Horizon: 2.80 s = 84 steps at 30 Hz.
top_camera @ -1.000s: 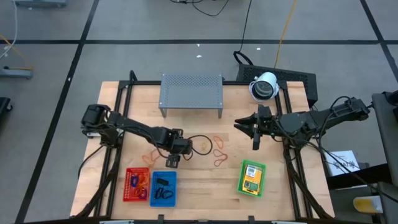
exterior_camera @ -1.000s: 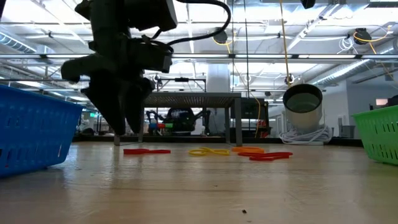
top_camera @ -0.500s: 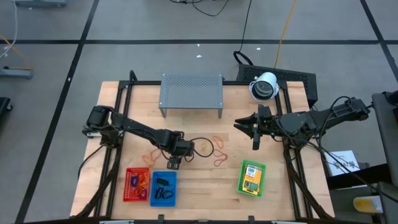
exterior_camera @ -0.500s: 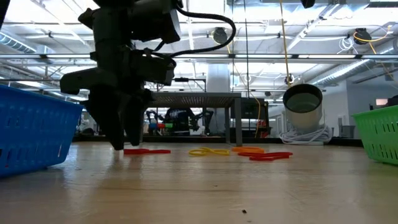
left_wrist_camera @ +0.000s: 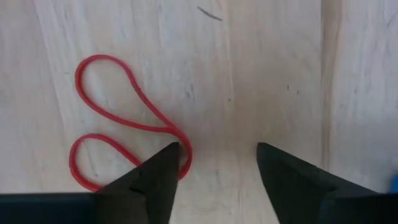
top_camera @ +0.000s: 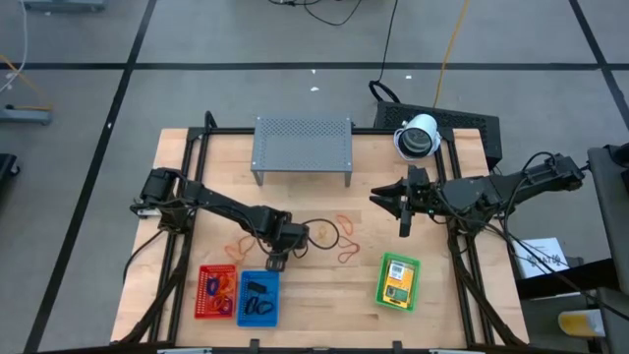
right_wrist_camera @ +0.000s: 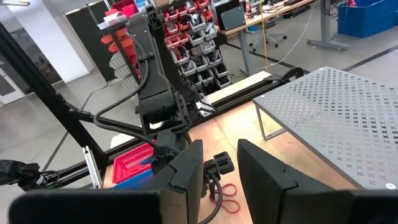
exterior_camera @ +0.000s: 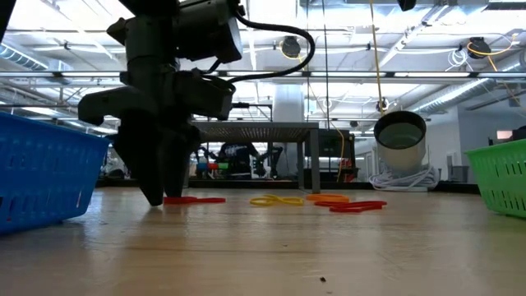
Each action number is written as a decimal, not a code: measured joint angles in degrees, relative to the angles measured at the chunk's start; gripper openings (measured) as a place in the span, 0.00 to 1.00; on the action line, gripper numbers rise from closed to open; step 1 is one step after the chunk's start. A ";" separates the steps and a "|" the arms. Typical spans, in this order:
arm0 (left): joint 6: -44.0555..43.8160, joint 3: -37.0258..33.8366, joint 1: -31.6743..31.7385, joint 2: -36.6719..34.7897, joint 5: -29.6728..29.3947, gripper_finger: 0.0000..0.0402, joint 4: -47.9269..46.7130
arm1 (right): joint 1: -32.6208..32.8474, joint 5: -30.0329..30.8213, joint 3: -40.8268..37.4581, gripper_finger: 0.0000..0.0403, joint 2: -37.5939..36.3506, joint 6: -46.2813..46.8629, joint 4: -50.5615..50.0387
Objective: Pick & Place Office Desk Supplies
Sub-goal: Put the red rubber band into the blue bin
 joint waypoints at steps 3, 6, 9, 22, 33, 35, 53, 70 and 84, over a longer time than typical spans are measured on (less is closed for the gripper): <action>-0.28 0.00 0.02 0.00 -0.11 0.45 -0.17 | 0.00 0.01 0.00 0.22 -0.01 0.00 0.31; -0.58 0.00 0.00 0.00 -0.67 0.34 -0.24 | 0.00 0.01 0.00 0.22 0.00 0.00 0.33; -1.79 0.00 0.00 0.00 -2.58 0.22 -0.32 | 0.00 0.01 0.00 0.22 -0.01 0.02 0.34; -18.44 0.09 1.19 -0.34 0.24 0.01 -5.58 | 0.00 0.02 0.00 0.22 0.00 0.02 0.35; -19.55 3.03 1.33 -8.83 4.94 0.00 -15.94 | 0.00 0.02 0.00 0.22 0.00 0.02 0.33; -19.64 4.79 1.26 -10.38 5.05 0.00 -18.33 | 0.00 0.02 0.00 0.22 0.00 -0.08 0.33; -21.68 19.38 -0.35 -14.51 5.67 0.00 -30.01 | 0.00 0.05 0.00 0.22 -0.01 -1.96 0.31; -25.68 20.06 -8.24 -14.49 16.45 0.00 -28.58 | 0.00 0.20 0.00 0.22 -0.01 -1.95 0.31; -33.18 15.46 -17.74 -8.49 14.84 0.00 -18.54 | 0.00 0.20 0.00 0.22 0.00 -2.08 0.33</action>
